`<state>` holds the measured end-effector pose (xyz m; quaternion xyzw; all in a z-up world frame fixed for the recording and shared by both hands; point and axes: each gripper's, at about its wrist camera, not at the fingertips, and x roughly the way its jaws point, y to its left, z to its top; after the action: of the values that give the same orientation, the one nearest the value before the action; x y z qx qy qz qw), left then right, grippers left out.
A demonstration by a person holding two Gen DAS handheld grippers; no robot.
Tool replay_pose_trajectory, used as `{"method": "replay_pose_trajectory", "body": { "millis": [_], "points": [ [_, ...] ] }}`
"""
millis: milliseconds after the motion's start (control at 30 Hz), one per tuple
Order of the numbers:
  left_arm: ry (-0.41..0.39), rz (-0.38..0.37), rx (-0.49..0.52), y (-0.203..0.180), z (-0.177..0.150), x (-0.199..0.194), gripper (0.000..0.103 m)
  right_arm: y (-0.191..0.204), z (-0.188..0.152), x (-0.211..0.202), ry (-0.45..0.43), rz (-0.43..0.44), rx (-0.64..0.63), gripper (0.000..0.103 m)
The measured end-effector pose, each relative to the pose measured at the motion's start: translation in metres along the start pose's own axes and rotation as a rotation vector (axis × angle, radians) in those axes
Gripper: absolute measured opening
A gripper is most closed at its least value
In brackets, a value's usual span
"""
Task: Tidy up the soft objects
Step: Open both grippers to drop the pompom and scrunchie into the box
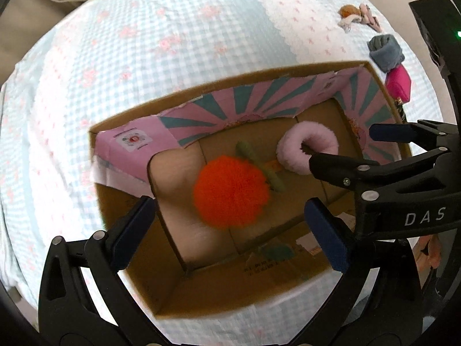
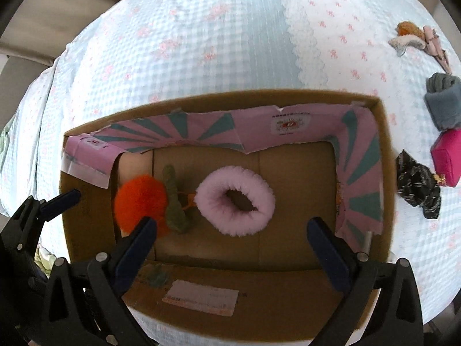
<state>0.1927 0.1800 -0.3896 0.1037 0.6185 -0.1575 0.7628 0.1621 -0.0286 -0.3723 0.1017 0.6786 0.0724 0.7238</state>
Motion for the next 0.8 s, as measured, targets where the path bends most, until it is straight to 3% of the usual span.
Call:
{"method": "replay_pose_trajectory", "body": {
  "millis": [367, 800],
  "points": [
    [-0.132, 0.032, -0.085, 0.003, -0.012, -0.082, 0.103, 0.017, -0.019, -0.081, -0.150, -0.051, -0.072, 0.103],
    [-0.392, 0.072, -0.144, -0.025, -0.040, -0.203, 0.103, 0.035, -0.075, -0.224, -0.544, -0.183, -0.159, 0.103]
  ]
}}
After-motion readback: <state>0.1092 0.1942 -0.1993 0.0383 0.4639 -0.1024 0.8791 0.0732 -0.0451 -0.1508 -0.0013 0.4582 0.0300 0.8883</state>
